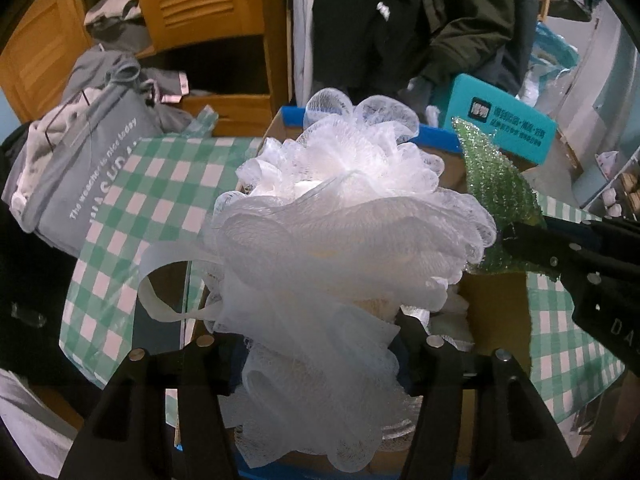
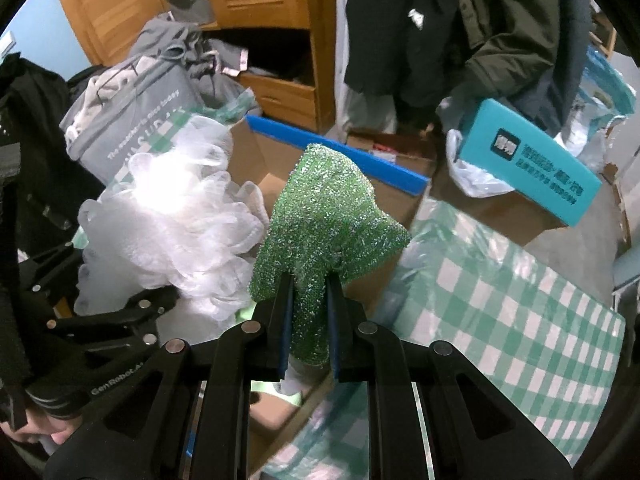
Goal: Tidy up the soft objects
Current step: 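Drop the bath puff and scrubbing pad into the box by opening both grippers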
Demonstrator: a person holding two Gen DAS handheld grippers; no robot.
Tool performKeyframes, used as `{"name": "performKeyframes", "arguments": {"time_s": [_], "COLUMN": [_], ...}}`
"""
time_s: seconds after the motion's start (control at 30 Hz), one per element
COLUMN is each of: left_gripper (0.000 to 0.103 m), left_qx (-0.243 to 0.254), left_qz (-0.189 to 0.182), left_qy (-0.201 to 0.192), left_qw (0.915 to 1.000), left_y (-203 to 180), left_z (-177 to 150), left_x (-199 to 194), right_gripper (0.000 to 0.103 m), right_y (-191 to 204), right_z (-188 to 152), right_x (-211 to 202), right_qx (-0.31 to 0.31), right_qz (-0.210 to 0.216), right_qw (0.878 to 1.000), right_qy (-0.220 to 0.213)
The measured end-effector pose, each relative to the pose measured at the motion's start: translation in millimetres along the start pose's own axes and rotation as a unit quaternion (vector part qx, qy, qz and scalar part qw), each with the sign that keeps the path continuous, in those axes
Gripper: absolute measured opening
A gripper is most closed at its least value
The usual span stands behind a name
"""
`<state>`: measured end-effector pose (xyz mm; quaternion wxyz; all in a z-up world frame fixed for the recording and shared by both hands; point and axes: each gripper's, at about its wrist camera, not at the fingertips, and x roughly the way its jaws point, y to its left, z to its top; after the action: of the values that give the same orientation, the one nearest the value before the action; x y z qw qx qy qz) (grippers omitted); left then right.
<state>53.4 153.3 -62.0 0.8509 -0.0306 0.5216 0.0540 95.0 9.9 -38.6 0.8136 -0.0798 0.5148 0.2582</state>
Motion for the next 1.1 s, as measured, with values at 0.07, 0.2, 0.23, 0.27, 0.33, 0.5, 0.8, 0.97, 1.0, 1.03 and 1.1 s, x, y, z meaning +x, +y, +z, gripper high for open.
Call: {"name": "performKeyframes", "arguments": {"time_s": [0.07, 0.2, 0.23, 0.27, 0.33, 0.5, 0.8, 0.97, 1.0, 1.03, 1.1], "left_gripper": [0.063, 0.082, 0.084, 0.085, 0.087, 0.087, 0.089, 0.094, 0.094, 0.094, 0.096], "left_qx": [-0.002, 0.013, 0.018, 0.023, 0.028, 0.034, 0.044, 0.058, 0.06, 0.061, 0.061], "left_qz": [0.001, 0.018, 0.022, 0.027, 0.027, 0.03, 0.016, 0.014, 0.014, 0.012, 0.008], "left_qy": [0.005, -0.009, -0.012, -0.016, -0.02, -0.027, -0.04, -0.057, -0.06, -0.062, -0.067], "left_qw": [1.0, 0.9997, 0.9995, 0.9992, 0.999, 0.9986, 0.9981, 0.9966, 0.9963, 0.9961, 0.9958], "left_y": [1, -5, -6, -8, -9, -10, -20, -33, -35, -37, -40], "left_z": [0, 1, 1, 1, 1, 1, -1, -1, -1, -1, -1], "left_x": [1, -7, -9, -12, -15, -23, -48, -65, -67, -70, -77], "right_gripper": [0.016, 0.033, 0.046, 0.055, 0.055, 0.057, 0.066, 0.066, 0.066, 0.066, 0.067], "right_y": [0, -3, -3, -4, -5, -11, -19, -26, -28, -31, -38], "right_z": [0, 1, 1, 1, 1, 2, -3, -11, -12, -15, -21], "right_x": [5, 9, 8, 6, 4, -8, -46, -69, -73, -78, -87], "right_qx": [0.001, 0.006, 0.009, 0.011, 0.012, 0.021, 0.041, 0.05, 0.054, 0.059, 0.068], "right_qz": [0.004, 0.01, 0.011, 0.008, 0.004, 0.004, 0.006, 0.001, 0.0, -0.001, -0.003], "right_qw": [1.0, 1.0, 1.0, 1.0, 1.0, 1.0, 0.998, 0.997, 0.996, 0.996, 0.995], "right_qy": [0.004, 0.003, 0.0, -0.005, -0.011, -0.02, -0.047, -0.061, -0.064, -0.067, -0.07]}}
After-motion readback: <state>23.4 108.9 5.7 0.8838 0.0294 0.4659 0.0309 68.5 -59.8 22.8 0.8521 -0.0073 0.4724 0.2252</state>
